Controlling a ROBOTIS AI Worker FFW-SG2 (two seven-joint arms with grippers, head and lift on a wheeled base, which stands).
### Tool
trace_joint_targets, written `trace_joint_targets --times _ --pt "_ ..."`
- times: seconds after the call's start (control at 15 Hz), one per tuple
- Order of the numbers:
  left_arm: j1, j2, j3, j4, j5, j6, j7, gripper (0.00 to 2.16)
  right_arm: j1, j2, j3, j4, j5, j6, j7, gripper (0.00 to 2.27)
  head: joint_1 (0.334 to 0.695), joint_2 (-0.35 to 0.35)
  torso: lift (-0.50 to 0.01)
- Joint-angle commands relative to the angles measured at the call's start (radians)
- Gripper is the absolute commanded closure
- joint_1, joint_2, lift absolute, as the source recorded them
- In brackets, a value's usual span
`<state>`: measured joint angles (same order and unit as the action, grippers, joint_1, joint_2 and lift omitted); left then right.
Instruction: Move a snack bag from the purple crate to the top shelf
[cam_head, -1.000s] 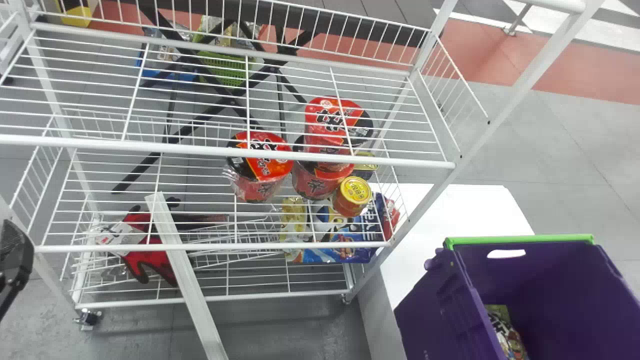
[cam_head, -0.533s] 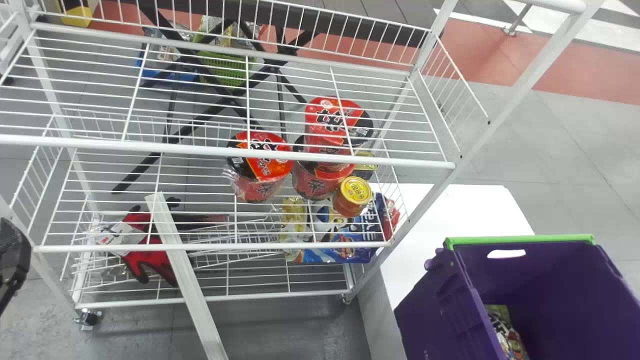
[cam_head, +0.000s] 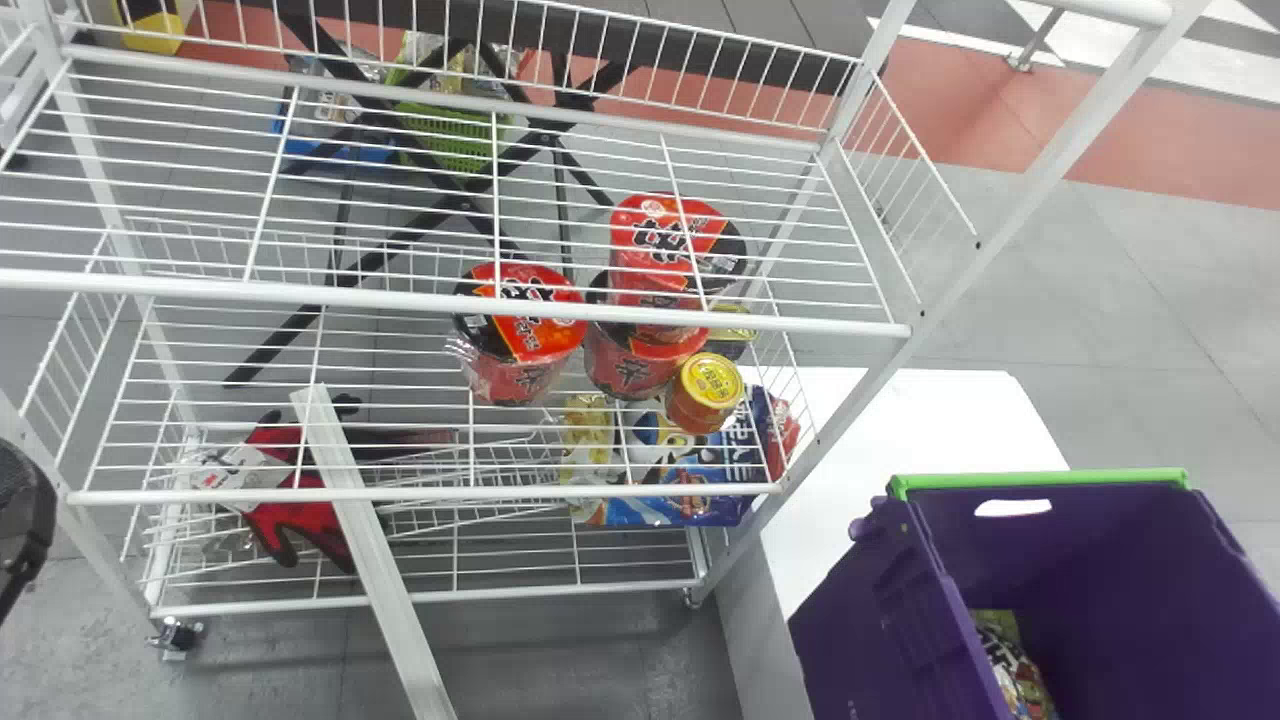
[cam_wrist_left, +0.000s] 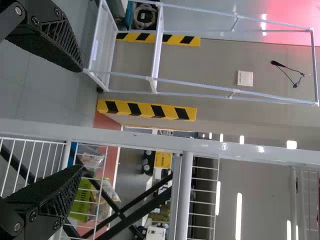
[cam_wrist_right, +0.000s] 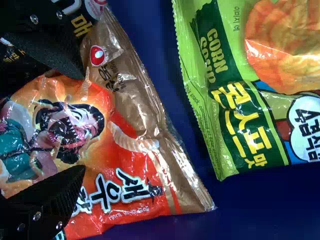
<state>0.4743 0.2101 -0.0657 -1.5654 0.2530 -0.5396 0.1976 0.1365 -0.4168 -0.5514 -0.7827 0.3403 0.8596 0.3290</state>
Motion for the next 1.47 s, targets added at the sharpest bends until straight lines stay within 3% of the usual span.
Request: trace_joint_targets --times 0.0,0.27,0.4,0.53,1.07,1.4 --pt "-0.002 0.000 0.000 0.004 0.002 -0.004 0.000 0.14 0.000 0.001 0.002 0.000 -0.006 -0.001 -0.002 0.22 0.695 -0.350 -0.451" --pt "-0.003 0.000 0.001 0.005 0.002 -0.007 0.000 0.14 0.000 0.001 0.004 0.002 -0.007 0.002 -0.005 0.67 0.695 -0.350 -0.451" --pt "-0.003 0.000 0.001 0.005 0.003 -0.007 0.000 0.14 0.000 0.004 0.005 0.000 -0.009 0.005 -0.011 1.20 0.695 -0.350 -0.451" --pt "-0.003 0.002 0.001 0.004 0.003 -0.010 0.002 0.14 0.000 0.007 0.013 0.000 -0.020 0.020 -0.048 2.16 0.695 -0.350 -0.451" --pt "-0.002 0.002 0.001 0.002 0.003 -0.013 0.003 0.14 0.025 0.021 0.027 -0.124 -0.052 0.238 -0.030 2.25 0.695 -0.350 -0.451" --pt "-0.002 -0.001 0.003 -0.001 0.003 -0.010 0.003 0.14 0.044 0.023 -0.059 -0.254 -0.056 0.413 0.047 2.25 0.695 -0.350 -0.451"
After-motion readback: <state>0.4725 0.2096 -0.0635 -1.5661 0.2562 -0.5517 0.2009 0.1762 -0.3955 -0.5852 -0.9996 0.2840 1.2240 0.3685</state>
